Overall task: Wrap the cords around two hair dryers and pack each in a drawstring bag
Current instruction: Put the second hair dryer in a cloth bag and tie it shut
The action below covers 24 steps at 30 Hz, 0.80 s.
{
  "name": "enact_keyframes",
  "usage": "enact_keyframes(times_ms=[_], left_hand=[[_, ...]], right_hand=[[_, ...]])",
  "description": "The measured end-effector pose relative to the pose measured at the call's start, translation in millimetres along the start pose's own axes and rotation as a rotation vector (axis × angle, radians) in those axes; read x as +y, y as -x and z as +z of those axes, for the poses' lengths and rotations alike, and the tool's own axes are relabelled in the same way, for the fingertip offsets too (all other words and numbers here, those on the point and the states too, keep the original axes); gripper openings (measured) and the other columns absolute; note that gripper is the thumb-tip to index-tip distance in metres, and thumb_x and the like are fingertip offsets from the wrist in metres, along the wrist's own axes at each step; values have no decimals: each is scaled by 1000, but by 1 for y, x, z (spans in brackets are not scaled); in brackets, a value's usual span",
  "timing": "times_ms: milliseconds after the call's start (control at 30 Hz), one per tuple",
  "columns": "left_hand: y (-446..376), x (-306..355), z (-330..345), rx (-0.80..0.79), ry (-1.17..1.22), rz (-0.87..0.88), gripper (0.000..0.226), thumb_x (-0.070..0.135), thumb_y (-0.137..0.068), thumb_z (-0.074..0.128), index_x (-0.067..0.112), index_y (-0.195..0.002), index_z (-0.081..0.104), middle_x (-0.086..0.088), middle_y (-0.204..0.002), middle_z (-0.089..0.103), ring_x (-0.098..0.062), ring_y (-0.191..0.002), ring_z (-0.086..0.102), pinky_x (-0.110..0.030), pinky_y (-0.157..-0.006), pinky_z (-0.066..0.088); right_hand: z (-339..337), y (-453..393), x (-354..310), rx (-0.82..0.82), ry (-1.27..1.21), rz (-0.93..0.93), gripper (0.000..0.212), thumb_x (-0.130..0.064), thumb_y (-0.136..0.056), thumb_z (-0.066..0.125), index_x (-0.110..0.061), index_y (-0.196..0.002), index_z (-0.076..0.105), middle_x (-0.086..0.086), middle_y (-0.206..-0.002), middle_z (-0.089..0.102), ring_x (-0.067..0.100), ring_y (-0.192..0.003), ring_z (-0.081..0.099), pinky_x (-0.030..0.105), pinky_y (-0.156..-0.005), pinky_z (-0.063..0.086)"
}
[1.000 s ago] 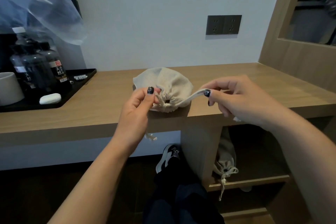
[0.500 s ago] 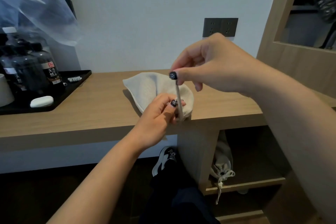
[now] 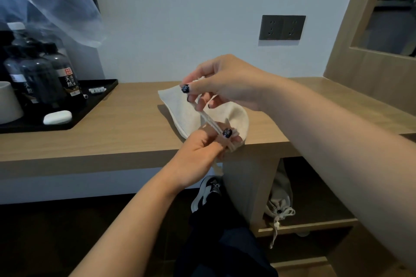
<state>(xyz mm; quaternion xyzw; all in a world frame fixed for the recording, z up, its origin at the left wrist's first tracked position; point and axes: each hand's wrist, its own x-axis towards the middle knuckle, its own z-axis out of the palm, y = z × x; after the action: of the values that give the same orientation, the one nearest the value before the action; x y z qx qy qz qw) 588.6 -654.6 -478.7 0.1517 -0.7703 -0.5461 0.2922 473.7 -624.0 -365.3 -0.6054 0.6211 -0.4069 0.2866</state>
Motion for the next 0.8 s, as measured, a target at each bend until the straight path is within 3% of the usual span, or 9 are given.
enact_keyframes(times_ms=[67,200,333,467,633,800], left_hand=[[1,-4,-1,26,47,-11,25,7,-100,42,16,-107,65,18,-84,69,6,-74,60,-12,-70,48],[-1,-13,-1,81,231,-30,21,21,-94,48,16,-106,66,4,-95,69,-3,-70,58,-27,-76,51],[-5,-13,1,177,419,-4,22,28,-82,57,16,-93,71,3,-83,69,-8,-65,56,-29,-70,46],[-6,-13,2,239,476,-21,20,28,-79,60,21,-82,78,2,-70,63,-6,-63,56,-26,-66,39],[-7,-21,-3,339,317,-39,8,11,-88,66,13,-90,73,-1,-73,71,-18,-77,65,-33,-72,51],[-3,-21,-9,411,319,-48,23,13,-77,71,3,-97,70,-7,-72,73,-13,-69,70,-24,-63,56]], right_hand=[[-4,0,9,5,-119,34,23,-7,-90,63,-8,-113,63,8,-87,75,18,-71,70,27,-65,51],[-19,12,27,102,-332,33,34,-10,-92,63,-12,-125,55,9,-94,76,25,-80,72,33,-78,54],[-26,25,51,298,-233,39,30,-6,-92,61,-14,-120,59,5,-90,76,22,-81,74,32,-78,57],[-20,35,77,296,-89,38,22,-1,-91,60,-14,-107,68,3,-88,76,15,-79,72,28,-77,56],[-12,45,91,282,18,-53,21,0,-88,62,-15,-99,73,-2,-94,76,10,-88,72,29,-88,56],[-2,53,96,317,4,-108,20,-2,-87,65,-18,-95,75,-3,-94,75,16,-88,71,40,-89,56]])
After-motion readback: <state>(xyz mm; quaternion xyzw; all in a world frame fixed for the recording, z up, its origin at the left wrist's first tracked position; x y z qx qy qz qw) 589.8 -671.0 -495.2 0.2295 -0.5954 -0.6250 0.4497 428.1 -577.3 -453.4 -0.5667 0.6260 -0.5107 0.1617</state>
